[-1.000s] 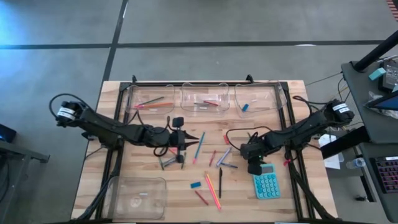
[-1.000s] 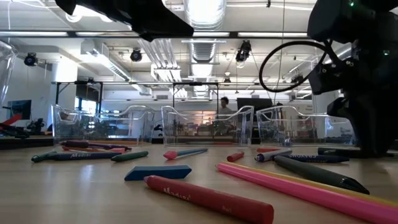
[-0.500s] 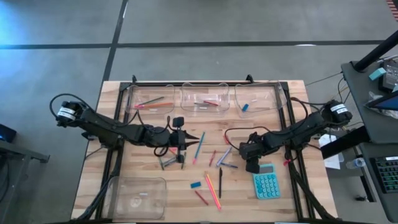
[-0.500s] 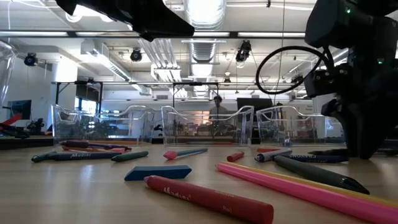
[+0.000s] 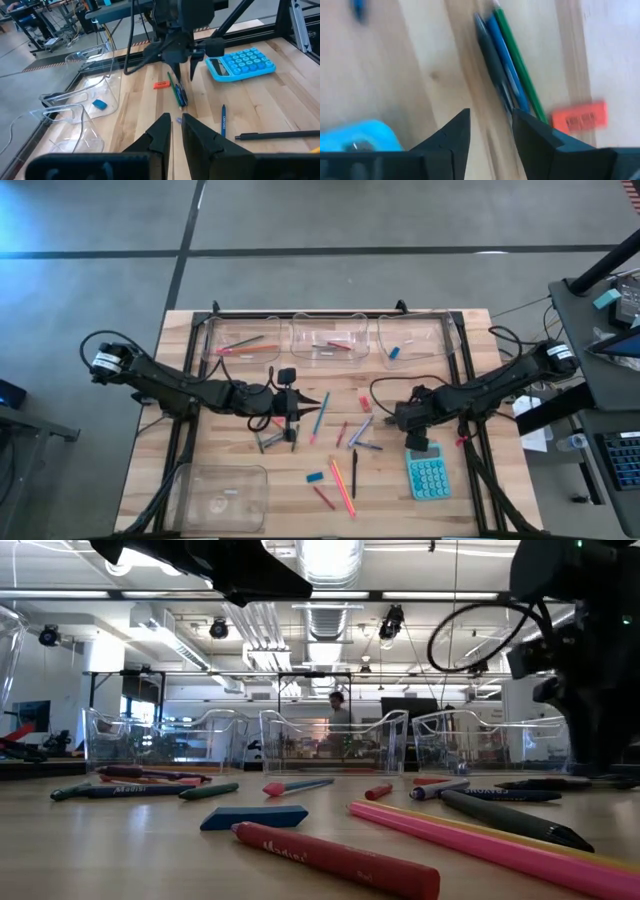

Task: Sort crayons/erasers/pens/pencils in bins
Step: Put the black pen into the bottom transparent bin, then put the orange eraser into the top right transparent bin

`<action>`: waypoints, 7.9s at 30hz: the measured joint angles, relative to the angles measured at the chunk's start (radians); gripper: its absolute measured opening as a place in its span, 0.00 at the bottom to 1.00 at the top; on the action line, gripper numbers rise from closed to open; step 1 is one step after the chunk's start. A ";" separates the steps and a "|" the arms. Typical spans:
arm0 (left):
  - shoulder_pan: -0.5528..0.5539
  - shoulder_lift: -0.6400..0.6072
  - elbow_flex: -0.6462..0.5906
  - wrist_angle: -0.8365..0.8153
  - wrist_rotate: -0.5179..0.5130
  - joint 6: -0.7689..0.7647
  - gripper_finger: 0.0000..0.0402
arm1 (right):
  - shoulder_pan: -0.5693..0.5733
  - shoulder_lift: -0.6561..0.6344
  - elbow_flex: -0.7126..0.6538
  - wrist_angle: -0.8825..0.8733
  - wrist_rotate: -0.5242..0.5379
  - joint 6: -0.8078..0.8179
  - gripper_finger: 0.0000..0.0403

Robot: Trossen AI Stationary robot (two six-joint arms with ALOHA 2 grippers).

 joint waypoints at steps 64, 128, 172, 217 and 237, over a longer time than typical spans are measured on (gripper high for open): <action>0.000 -0.001 0.000 0.005 0.000 0.000 0.08 | 0.000 -0.027 0.043 -0.044 0.011 -0.053 0.05; -0.017 0.103 0.124 0.152 -0.021 -0.047 0.06 | -0.079 -0.027 -0.110 1.268 0.149 -0.500 0.44; -0.590 0.065 0.450 -1.215 0.024 -0.901 0.37 | -0.079 -0.054 -0.110 1.152 0.154 -0.448 0.56; -0.242 -0.129 -0.163 0.686 -0.192 0.008 0.37 | -0.079 -0.236 -0.218 -0.069 0.045 0.335 0.55; -0.242 -0.116 -0.167 0.658 -0.192 0.002 0.38 | -0.079 -0.237 -0.161 -0.033 0.185 0.328 0.52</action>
